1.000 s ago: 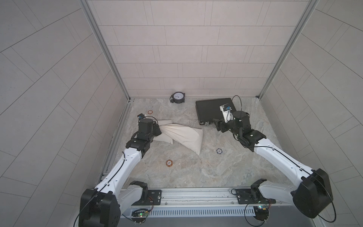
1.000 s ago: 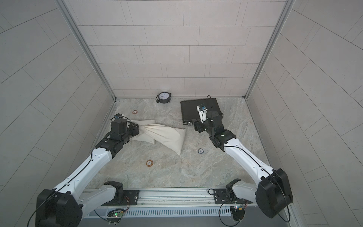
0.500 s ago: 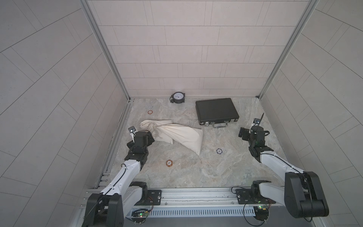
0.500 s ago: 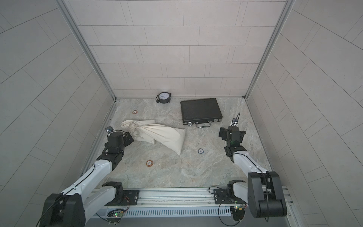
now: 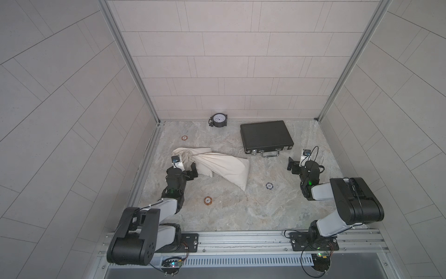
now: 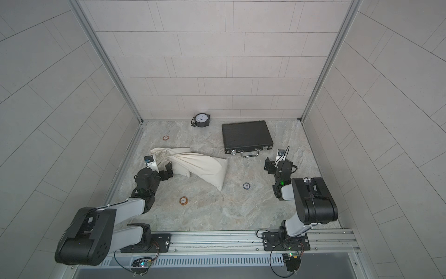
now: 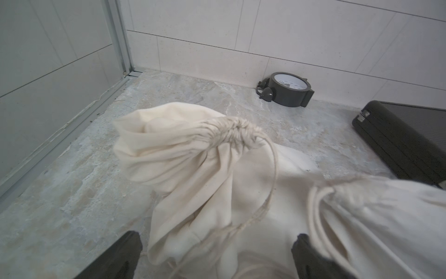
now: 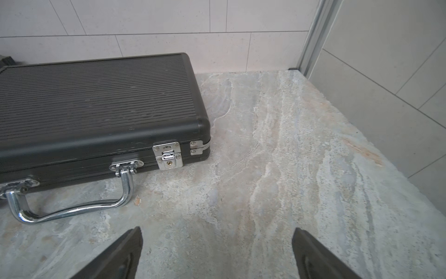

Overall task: Close the soil bag
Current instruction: Reset both arms

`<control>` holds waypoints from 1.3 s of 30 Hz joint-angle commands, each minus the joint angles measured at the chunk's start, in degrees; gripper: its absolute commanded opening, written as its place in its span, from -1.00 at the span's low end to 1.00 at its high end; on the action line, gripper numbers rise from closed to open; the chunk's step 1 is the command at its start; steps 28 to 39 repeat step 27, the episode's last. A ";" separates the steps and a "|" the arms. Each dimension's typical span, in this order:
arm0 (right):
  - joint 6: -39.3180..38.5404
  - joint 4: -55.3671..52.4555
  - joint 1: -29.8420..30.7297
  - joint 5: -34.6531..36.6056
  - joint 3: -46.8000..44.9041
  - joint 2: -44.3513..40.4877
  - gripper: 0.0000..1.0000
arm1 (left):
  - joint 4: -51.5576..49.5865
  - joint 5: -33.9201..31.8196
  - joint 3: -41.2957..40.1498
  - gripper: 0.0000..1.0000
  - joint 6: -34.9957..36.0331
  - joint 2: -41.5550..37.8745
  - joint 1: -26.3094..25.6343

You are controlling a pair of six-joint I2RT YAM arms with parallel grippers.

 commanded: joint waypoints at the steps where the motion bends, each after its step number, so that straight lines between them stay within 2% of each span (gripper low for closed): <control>1: -1.45 1.22 -0.40 -2.50 2.53 0.05 1.00 | 10.51 3.68 1.85 1.00 4.47 8.80 -0.34; 3: -1.28 -1.65 -0.54 -2.69 3.61 -0.54 1.00 | 10.13 8.50 6.11 1.00 6.65 15.19 0.01; 4: -1.16 -3.36 -0.52 -2.87 4.11 -0.91 1.00 | 8.07 8.96 7.85 1.00 6.05 15.57 0.49; 6: -1.32 -3.47 -0.51 -2.96 4.22 -0.72 1.00 | -6.03 5.38 13.11 1.00 2.34 13.67 2.04; 8: -1.32 -3.68 -0.51 -2.94 4.38 -0.81 1.00 | -2.20 5.84 13.83 1.00 1.32 15.83 3.30; 10: -1.30 -3.78 -0.51 -2.93 4.33 -0.79 1.00 | -6.59 5.78 14.60 1.00 1.14 14.09 3.20; 11: -1.34 -3.79 -0.51 -2.92 4.36 -0.79 1.00 | -4.67 6.64 13.72 1.00 1.14 14.01 3.25; 14: -1.37 -3.77 -0.51 -2.90 4.36 -0.79 1.00 | -7.17 8.40 14.88 1.00 1.95 14.09 3.31; 39: -1.36 -3.78 -0.51 -2.90 4.41 -0.75 1.00 | -6.04 9.52 14.34 1.00 2.05 14.26 3.67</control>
